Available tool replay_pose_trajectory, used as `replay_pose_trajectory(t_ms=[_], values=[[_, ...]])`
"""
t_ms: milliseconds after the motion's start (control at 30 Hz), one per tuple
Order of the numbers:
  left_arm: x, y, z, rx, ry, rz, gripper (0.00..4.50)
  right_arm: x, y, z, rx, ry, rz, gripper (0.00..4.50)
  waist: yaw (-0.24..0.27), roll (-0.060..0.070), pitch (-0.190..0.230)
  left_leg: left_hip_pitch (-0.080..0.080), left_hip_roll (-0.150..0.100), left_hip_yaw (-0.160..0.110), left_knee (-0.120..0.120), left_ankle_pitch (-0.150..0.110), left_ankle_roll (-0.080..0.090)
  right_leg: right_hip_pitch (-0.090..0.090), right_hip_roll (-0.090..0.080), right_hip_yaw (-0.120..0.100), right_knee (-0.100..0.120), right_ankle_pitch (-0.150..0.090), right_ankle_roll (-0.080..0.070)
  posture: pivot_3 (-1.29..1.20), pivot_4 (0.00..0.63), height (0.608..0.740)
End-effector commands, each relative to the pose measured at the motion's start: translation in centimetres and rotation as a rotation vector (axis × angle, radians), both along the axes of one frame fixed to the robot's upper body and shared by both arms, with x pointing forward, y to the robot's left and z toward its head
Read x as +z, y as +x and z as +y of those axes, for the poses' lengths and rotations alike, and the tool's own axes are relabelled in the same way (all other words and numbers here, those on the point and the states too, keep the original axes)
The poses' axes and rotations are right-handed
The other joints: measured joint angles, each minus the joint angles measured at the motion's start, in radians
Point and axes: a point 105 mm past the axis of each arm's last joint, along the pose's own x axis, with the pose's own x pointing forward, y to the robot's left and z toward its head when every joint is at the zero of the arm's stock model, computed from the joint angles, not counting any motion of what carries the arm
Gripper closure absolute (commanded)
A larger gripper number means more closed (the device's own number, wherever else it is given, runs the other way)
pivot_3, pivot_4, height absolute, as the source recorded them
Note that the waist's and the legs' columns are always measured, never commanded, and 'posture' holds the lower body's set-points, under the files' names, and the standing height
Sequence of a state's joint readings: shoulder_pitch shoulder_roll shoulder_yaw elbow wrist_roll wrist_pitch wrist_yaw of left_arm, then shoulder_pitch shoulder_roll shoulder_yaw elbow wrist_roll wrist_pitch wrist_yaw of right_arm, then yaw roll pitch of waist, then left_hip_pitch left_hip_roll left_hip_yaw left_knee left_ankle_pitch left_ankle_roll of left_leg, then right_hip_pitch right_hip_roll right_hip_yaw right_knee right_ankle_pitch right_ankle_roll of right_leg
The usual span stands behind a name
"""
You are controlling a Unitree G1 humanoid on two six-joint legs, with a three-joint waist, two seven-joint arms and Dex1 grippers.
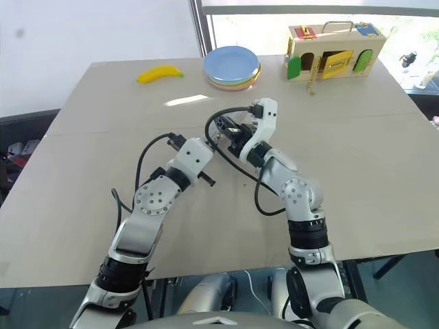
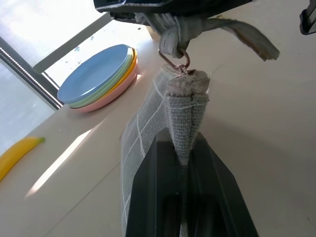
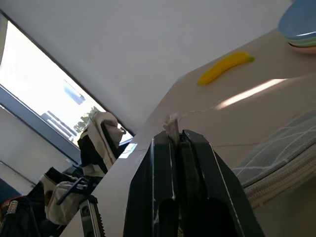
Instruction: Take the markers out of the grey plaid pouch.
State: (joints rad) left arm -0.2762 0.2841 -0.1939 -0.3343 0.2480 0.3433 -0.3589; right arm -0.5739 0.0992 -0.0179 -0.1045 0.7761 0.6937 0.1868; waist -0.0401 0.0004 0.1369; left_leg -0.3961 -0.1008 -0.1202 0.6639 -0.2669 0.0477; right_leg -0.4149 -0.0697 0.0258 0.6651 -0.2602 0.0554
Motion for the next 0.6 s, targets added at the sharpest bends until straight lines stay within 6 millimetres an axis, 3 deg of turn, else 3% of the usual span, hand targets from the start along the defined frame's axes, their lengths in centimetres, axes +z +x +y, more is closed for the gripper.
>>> replay_pose_trajectory(t_ms=[33,333,600], values=[[1.4,-0.8,-0.2,-0.045,-0.056,-0.034,4.46,1.4,0.2,-0.7,-0.048,0.067,-0.028,4.50,0.000,0.000,0.000,0.000,0.000,0.000,0.000,0.000,0.000,0.000,0.000,0.000,0.000,0.000,0.000,0.00,0.150,0.740],[1.5,-2.2,-0.2,-0.153,-0.158,-0.006,4.46,2.2,2.5,-4.6,-0.226,0.211,0.019,4.50,0.000,0.000,0.000,0.000,0.000,0.000,0.000,0.000,0.000,0.000,0.000,0.000,-0.001,0.000,0.000,0.00,0.150,0.740],[2.6,-3.4,-0.5,-0.239,-0.239,-0.019,4.46,0.8,4.7,-10.0,-0.429,0.168,0.036,4.50,-0.001,0.000,0.000,0.000,0.000,0.000,0.000,0.000,0.000,0.000,0.000,0.000,0.000,0.000,0.000,0.00,0.150,0.740]])
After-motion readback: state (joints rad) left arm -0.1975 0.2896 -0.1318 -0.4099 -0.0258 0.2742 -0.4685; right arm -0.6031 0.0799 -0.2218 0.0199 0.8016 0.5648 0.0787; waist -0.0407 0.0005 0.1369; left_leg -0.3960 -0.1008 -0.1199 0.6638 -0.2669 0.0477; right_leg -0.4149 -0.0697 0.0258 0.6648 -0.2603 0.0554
